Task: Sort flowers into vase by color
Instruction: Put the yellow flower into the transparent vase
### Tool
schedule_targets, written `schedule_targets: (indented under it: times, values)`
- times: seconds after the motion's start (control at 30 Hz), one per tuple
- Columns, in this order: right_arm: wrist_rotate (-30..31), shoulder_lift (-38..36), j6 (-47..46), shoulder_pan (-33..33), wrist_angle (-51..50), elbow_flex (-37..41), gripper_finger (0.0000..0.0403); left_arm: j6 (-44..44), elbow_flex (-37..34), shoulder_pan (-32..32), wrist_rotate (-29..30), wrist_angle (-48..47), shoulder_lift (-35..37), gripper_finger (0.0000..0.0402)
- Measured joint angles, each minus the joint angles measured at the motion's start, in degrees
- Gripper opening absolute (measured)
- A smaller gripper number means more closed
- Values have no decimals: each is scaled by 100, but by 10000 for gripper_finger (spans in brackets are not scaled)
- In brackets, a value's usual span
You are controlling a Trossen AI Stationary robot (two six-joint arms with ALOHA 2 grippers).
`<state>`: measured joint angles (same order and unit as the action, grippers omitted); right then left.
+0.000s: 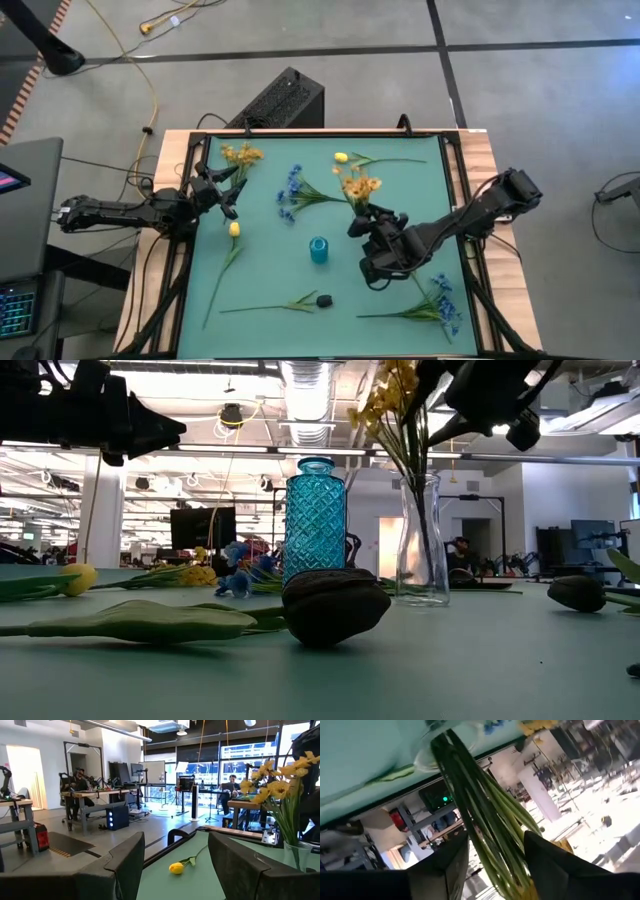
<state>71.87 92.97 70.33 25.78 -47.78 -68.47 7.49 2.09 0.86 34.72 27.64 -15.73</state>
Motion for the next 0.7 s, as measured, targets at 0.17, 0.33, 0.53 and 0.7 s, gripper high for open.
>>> schedule_targets:
  times: [0.17,0.33,0.53,0.7]
  values:
    - [117,2,-837,133,-29,0,213,0,0,0,0,-33,0,210]
    - [178,-28,-1958,222,-289,-2,213,0,0,0,-1,-33,0,210]
    - [180,-207,-2970,452,-640,-2,213,0,0,0,-4,-45,0,210]
    - [150,-478,-3920,694,-772,-2,213,0,0,0,-2,-136,0,210]
